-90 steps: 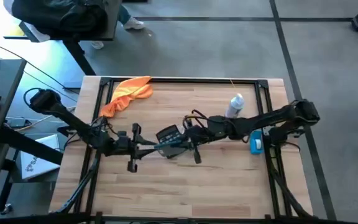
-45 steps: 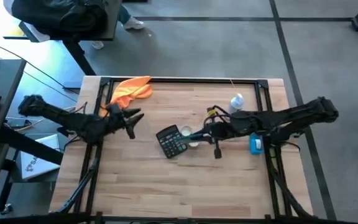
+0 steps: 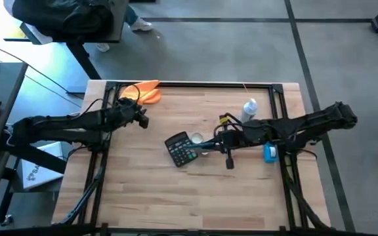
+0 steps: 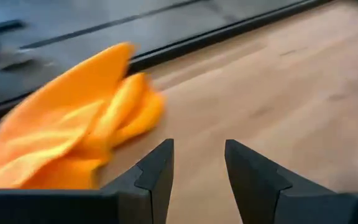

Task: Apply microfiber cloth
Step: Wipe the back of the black tablet with the yellow microfiber cloth

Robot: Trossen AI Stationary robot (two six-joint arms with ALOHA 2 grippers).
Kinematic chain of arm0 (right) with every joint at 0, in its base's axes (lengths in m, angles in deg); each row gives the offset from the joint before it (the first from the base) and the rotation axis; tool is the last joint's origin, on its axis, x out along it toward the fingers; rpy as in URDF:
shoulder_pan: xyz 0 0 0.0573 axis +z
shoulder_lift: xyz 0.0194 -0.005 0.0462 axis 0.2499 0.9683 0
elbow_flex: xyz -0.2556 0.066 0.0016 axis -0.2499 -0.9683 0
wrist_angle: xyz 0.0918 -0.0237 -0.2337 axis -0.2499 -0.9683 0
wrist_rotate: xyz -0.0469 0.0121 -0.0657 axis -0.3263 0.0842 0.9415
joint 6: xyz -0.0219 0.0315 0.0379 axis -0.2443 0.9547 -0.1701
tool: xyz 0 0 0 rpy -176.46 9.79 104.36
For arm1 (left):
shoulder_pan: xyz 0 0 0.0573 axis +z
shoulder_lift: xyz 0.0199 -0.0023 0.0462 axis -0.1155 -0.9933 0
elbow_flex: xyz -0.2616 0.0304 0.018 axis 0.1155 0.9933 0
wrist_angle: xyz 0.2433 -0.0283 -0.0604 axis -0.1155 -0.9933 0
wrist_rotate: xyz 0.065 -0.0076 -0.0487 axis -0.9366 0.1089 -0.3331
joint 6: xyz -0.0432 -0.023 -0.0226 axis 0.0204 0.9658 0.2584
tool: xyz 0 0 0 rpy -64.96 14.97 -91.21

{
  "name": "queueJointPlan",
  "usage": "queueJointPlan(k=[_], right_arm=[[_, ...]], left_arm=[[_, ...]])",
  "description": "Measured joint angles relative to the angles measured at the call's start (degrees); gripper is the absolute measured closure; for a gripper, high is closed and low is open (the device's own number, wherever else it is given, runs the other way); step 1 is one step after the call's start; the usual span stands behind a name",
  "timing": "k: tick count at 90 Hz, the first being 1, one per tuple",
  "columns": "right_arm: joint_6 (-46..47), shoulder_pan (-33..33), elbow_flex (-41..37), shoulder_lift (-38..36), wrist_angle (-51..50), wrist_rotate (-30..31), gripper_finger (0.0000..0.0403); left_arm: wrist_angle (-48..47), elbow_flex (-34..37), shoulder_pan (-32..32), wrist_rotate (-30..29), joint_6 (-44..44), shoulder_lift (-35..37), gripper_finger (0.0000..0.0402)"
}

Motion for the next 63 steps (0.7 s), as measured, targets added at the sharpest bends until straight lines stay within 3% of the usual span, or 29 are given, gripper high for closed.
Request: queueJointPlan(k=[13,35,56,63], right_arm=[[1.6,0.0,0.0,0.0,-0.1,-0.1,0.0403],[2.9,0.0,0.0,0.0,-0.3,-0.1,0.0403],[4.4,0.0,0.0,0.0,-2.3,-0.2,0.0403],[5.0,0.0,0.0,0.0,-3.2,-0.3,0.0403]], left_arm=[[0.0,0.0,6.5,-0.2,-3.3,-5.4,0.0279],[4.2,0.0,15.2,5.5,-2.3,-16.1,0.0279],[13.4,-0.1,18.2,-2.7,-6.4,-22.3,0.0279],[14.4,-0.1,19.3,-2.3,-6.4,-23.9,0.0279]])
